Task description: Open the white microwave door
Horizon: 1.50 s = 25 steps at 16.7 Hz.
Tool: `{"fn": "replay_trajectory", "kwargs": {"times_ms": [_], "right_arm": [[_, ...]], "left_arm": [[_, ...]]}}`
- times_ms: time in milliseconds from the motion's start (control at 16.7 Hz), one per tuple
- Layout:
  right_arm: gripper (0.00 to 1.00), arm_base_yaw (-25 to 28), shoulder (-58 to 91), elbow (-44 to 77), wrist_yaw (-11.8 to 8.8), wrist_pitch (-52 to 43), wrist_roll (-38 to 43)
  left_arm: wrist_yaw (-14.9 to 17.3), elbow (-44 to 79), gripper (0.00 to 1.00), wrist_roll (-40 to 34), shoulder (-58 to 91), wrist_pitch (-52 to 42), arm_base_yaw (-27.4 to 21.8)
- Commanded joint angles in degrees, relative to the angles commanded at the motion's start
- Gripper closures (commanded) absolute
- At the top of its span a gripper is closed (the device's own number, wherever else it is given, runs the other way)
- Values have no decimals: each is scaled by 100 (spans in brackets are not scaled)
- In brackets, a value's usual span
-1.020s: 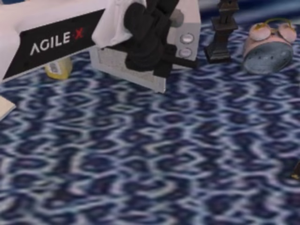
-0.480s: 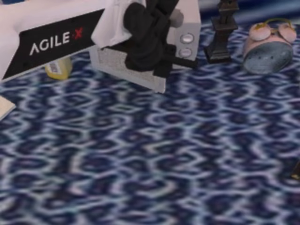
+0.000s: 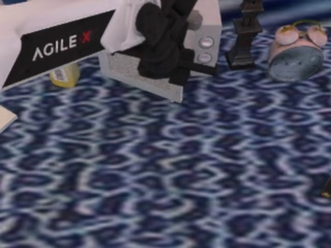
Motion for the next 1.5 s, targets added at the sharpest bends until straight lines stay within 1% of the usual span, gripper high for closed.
{"fn": "replay_trajectory", "kwargs": {"times_ms": [240,600,1500], "right_arm": [[0,0,0,0,0,0,0],[0,0,0,0,0,0,0],[0,0,0,0,0,0,0]], "left_arm": [[52,-27,100,-16,0,8,-40],[272,-511,100,481,-349,218,106],[276,-520,100,489,-353,220,108]]}}
